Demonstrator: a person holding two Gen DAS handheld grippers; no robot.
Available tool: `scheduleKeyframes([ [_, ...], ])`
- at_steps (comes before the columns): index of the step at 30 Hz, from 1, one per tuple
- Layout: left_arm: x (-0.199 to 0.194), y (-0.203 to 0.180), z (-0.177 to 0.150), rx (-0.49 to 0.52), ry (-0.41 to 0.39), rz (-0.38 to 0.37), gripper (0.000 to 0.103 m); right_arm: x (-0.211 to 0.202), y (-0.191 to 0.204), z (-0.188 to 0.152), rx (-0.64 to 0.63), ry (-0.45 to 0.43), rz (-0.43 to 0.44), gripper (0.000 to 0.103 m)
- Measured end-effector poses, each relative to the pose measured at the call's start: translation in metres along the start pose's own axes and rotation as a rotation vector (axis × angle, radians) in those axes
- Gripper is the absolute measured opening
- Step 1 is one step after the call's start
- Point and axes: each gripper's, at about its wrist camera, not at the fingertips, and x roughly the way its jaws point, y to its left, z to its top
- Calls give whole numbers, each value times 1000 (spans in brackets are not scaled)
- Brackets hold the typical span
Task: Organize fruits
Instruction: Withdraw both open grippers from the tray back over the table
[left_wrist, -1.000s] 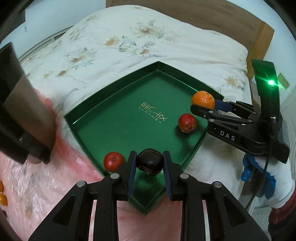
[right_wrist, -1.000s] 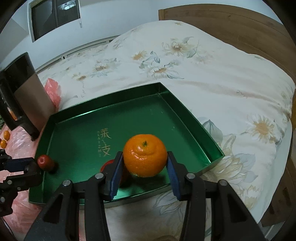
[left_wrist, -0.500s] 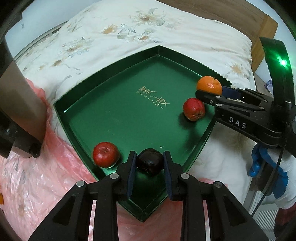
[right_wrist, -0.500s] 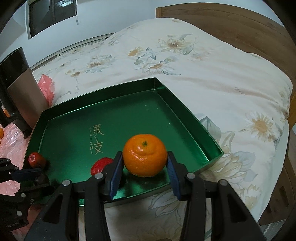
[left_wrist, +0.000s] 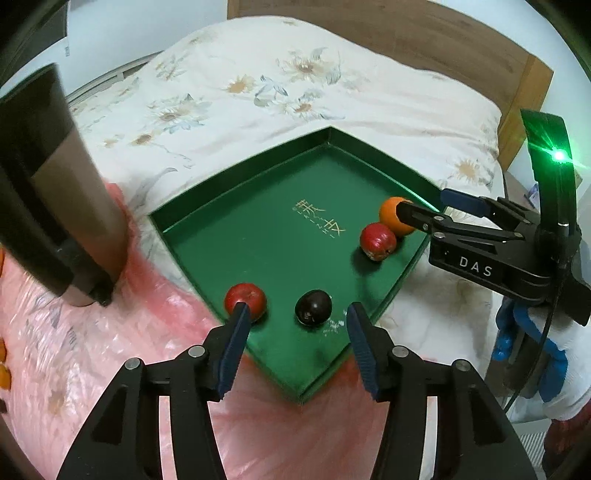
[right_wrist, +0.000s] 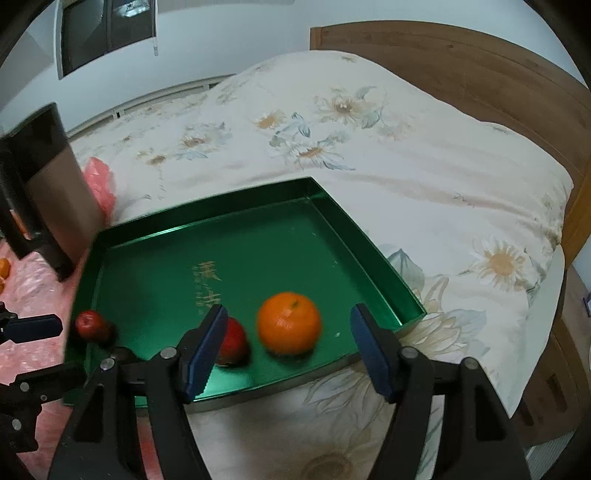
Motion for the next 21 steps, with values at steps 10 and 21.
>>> scheduleKeyframes([
  [10,-61,31,-36,-52,-99,19,48,-60,38,-13,-29,-94,58,101],
  [21,-115,53,-97,-103,-101,142,54,-107,95,-47,-60,-106,146,101],
])
